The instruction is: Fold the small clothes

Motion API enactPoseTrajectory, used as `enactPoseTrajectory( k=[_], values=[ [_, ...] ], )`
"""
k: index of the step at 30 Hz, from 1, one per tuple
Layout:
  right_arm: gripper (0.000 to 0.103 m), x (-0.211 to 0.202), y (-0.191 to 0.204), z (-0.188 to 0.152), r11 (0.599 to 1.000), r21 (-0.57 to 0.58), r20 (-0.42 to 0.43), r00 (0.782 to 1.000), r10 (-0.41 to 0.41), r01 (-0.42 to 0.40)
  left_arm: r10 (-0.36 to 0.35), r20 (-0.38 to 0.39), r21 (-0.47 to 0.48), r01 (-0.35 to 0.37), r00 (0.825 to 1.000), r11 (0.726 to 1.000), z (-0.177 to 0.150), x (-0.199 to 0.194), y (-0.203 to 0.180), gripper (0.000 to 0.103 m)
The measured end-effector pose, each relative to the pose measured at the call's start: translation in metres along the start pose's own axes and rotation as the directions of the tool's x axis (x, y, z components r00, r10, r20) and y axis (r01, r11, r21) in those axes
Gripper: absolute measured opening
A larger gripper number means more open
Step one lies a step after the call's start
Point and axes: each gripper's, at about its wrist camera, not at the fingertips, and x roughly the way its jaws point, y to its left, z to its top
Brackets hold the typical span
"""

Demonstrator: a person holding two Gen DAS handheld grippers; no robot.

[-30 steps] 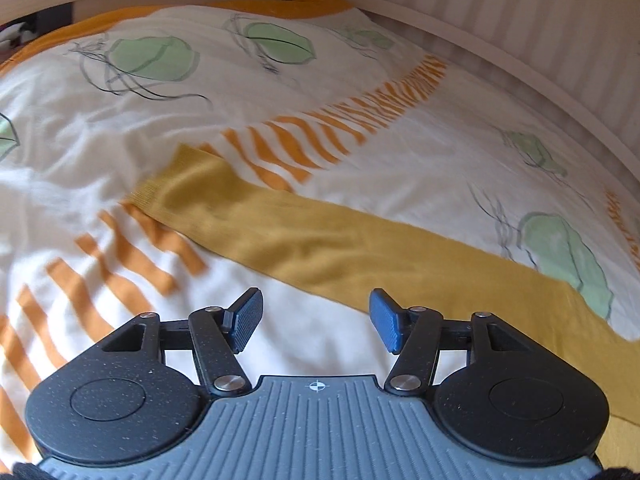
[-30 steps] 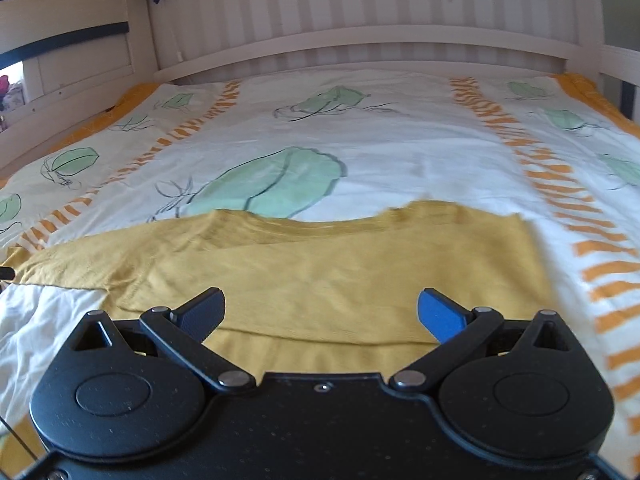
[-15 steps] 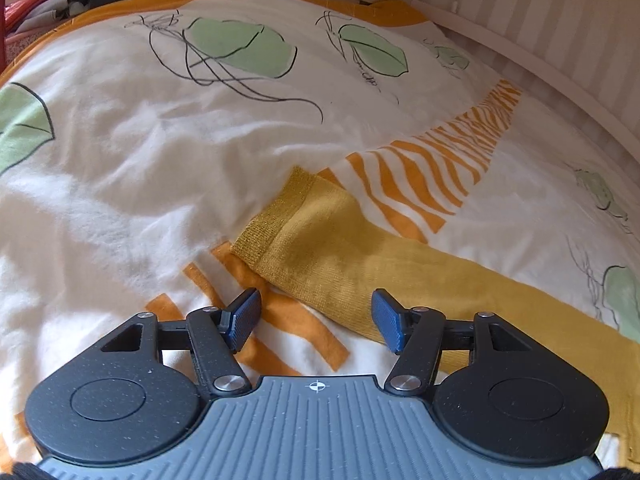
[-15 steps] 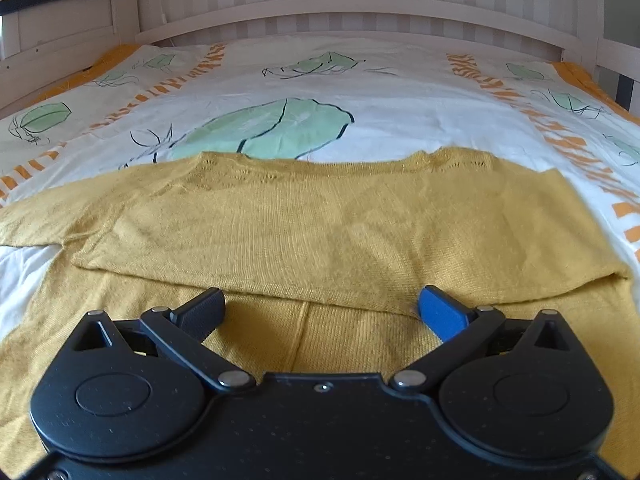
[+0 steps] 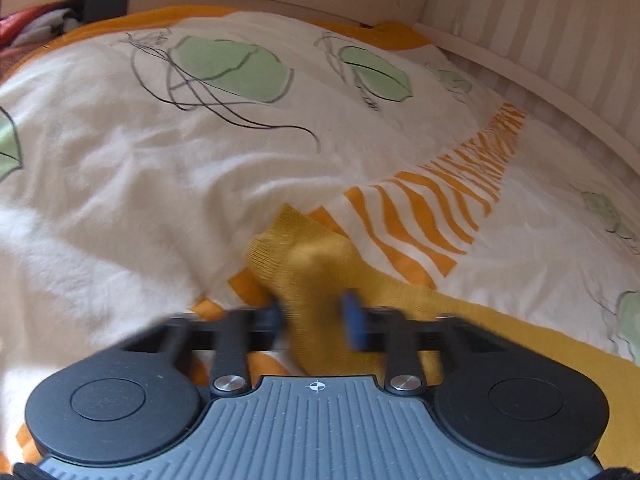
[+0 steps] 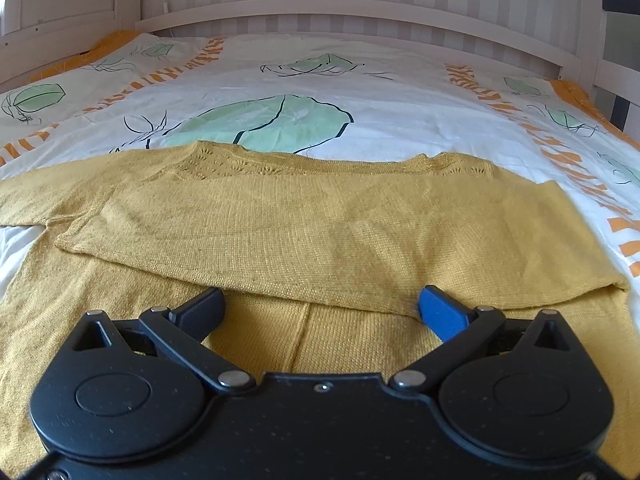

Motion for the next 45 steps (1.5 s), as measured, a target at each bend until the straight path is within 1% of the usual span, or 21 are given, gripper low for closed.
enactPoseTrajectory(
  k=[4,7,9,12,17,19,22,25,29,30,31,32,33,34,36,37,38,39,41,42,45],
  values=[
    [0.103,0.000,0.000,0.000,1.000,0.001,0.000,1.000,0.001,-0.001,-0.059,0.022,-0.043,0.060,0.998,0.997,0.007,-0.017,-0.009,0.006],
    [0.103,0.000,-0.001,0.000,1.000,0.003,0.000,1.000,0.003,-0.003,-0.115,0.057,0.002,0.116,0.992,0.993,0.017,-0.042,-0.035,0.006],
    [0.103,0.000,-0.001,0.001,1.000,0.005,0.000,1.000,0.005,-0.005,-0.175,0.083,0.046,0.172,0.981,0.984,0.024,-0.063,-0.058,0.006],
    [0.103,-0.001,-0.002,0.001,1.000,0.012,0.001,1.000,0.010,-0.010,-0.266,0.115,0.135,0.250,0.957,0.959,0.032,-0.096,-0.103,0.006],
    [0.103,-0.001,-0.006,0.003,0.999,0.028,-0.002,1.000,0.025,-0.025,-0.425,0.114,0.249,0.388,0.898,0.887,0.028,-0.143,-0.183,0.006],
    [0.103,-0.002,-0.008,0.003,0.998,0.042,-0.002,0.999,0.038,-0.038,-0.473,0.093,0.282,0.433,0.876,0.856,0.017,-0.155,-0.214,0.007],
    [0.103,-0.003,-0.012,0.003,0.997,0.059,0.004,0.999,0.052,-0.053,-0.521,0.043,0.306,0.485,0.853,0.819,-0.007,-0.160,-0.255,0.007],
    [0.103,-0.002,-0.013,0.003,0.996,0.067,0.006,0.998,0.059,-0.059,-0.549,-0.026,0.320,0.528,0.835,0.787,-0.040,-0.156,-0.292,0.007],
    [0.103,-0.003,-0.016,0.003,0.994,0.083,0.014,0.997,0.073,-0.074,-0.544,-0.110,0.399,0.538,0.832,0.742,-0.090,-0.146,-0.336,0.008],
    [0.103,-0.002,-0.017,0.003,0.993,0.089,0.016,0.997,0.077,-0.078,-0.540,-0.129,0.418,0.539,0.832,0.731,-0.101,-0.143,-0.344,0.011],
    [0.103,-0.003,-0.018,0.003,0.992,0.094,0.019,0.997,0.081,-0.083,-0.531,-0.159,0.444,0.541,0.832,0.715,-0.113,-0.141,-0.350,0.015],
    [0.103,-0.003,-0.019,0.003,0.992,0.098,0.021,0.996,0.084,-0.086,-0.525,-0.183,0.469,0.543,0.832,0.697,-0.123,-0.140,-0.356,0.028],
    [0.103,-0.003,-0.020,0.003,0.991,0.101,0.023,0.996,0.087,-0.089,-0.521,-0.198,0.500,0.542,0.830,0.675,-0.132,-0.140,-0.359,0.034],
    [0.103,-0.003,-0.021,0.003,0.990,0.103,0.024,0.996,0.089,-0.091,-0.519,-0.203,0.533,0.538,0.830,0.653,-0.139,-0.141,-0.361,0.034],
    [0.103,-0.002,-0.021,0.003,0.990,0.108,0.026,0.995,0.092,-0.094,-0.517,-0.195,0.589,0.521,0.834,0.618,-0.149,-0.147,-0.361,0.035],
    [0.103,-0.002,-0.022,0.003,0.989,0.109,0.027,0.995,0.093,-0.095,-0.522,-0.189,0.609,0.517,0.832,0.602,-0.155,-0.154,-0.361,0.036],
    [0.103,-0.002,-0.022,0.003,0.989,0.110,0.027,0.995,0.094,-0.096,-0.528,-0.183,0.617,0.515,0.829,0.595,-0.159,-0.158,-0.358,0.039],
    [0.103,-0.002,-0.022,0.003,0.989,0.111,0.028,0.995,0.094,-0.097,-0.532,-0.177,0.620,0.513,0.828,0.593,-0.160,-0.161,-0.353,0.042],
    [0.103,-0.003,-0.022,0.003,0.989,0.112,0.028,0.995,0.095,-0.097,-0.532,-0.156,0.622,0.501,0.833,0.602,-0.164,-0.168,-0.343,0.045],
    [0.103,-0.003,-0.022,0.003,0.989,0.111,0.028,0.995,0.094,-0.097,-0.522,-0.147,0.623,0.488,0.841,0.612,-0.166,-0.169,-0.336,0.045],
    [0.103,-0.003,-0.022,0.003,0.989,0.111,0.027,0.995,0.094,-0.096,-0.467,-0.134,0.616,0.443,0.874,0.652,-0.171,-0.164,-0.318,0.046]
  ],
)
